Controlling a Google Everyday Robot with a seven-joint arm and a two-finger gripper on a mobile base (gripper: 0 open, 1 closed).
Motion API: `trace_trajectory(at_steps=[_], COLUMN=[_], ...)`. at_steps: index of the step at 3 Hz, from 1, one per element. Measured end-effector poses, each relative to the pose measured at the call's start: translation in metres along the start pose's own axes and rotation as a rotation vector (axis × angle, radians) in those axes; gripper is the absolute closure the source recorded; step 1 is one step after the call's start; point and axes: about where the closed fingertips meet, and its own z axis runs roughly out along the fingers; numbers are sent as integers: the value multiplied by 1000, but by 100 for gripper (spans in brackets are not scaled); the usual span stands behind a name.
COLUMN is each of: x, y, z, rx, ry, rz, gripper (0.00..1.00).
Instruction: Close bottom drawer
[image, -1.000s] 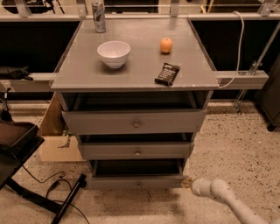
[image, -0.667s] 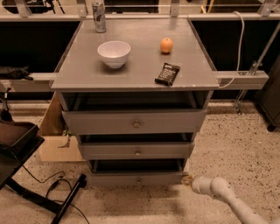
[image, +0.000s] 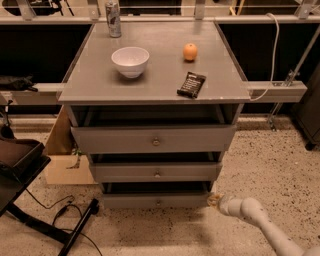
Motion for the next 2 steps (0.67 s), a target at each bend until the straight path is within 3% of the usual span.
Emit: trace_trajectory(at_steps=[1,2], x=[0,0], y=[0,0], z=[0,0], rx=[0,0], ry=[0,0], rz=[0,0], gripper=[74,43])
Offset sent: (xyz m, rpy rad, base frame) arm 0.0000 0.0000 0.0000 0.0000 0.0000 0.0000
